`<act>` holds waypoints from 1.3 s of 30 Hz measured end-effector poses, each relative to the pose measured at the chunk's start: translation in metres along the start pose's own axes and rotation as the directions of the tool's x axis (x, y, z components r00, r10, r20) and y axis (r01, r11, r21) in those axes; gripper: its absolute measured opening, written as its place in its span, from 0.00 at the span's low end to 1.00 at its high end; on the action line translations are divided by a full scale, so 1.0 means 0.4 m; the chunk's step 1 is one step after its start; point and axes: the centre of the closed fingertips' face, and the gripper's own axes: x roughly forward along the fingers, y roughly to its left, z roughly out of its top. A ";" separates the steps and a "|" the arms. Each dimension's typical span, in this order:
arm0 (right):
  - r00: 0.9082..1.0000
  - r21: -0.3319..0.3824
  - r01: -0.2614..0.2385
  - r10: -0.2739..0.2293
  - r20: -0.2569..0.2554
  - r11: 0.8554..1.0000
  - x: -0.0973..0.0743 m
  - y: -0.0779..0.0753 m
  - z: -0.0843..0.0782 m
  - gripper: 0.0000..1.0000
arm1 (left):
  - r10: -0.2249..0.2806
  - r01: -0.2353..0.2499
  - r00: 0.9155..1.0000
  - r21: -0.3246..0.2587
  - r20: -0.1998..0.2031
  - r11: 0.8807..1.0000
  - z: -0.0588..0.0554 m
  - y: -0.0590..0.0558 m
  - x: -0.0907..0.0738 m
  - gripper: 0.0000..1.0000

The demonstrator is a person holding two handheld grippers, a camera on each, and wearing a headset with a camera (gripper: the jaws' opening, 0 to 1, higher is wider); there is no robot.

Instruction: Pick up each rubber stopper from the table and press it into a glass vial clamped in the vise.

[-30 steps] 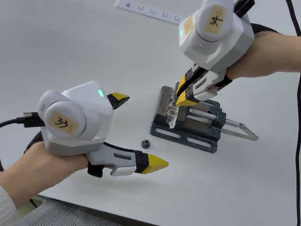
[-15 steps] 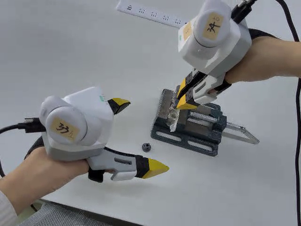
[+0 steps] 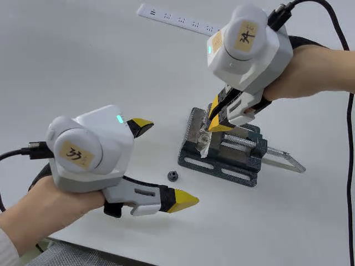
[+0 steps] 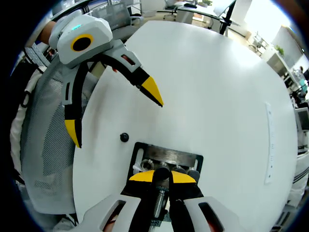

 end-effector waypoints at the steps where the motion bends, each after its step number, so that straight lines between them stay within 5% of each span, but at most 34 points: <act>1: 1.000 -0.007 0.001 -0.001 -0.010 1.000 0.001 -0.002 0.002 0.05 | -0.001 0.001 1.000 -0.001 0.000 1.000 0.000 0.000 0.000 0.94; 11: 0.996 -0.033 -0.002 -0.002 -0.094 0.999 0.001 0.004 0.005 0.05 | 0.000 0.000 1.000 -0.004 0.002 1.000 0.000 -0.001 0.002 0.94; 31: 0.990 0.021 0.025 -0.022 -0.139 0.999 0.007 0.001 0.009 0.04 | 0.001 -0.001 1.000 -0.003 0.006 1.000 0.002 0.002 0.002 0.93; 39: 0.993 0.023 0.034 -0.031 -0.111 0.999 0.007 0.003 0.003 0.05 | 0.005 -0.005 1.000 -0.001 0.007 1.000 0.005 0.006 0.000 0.92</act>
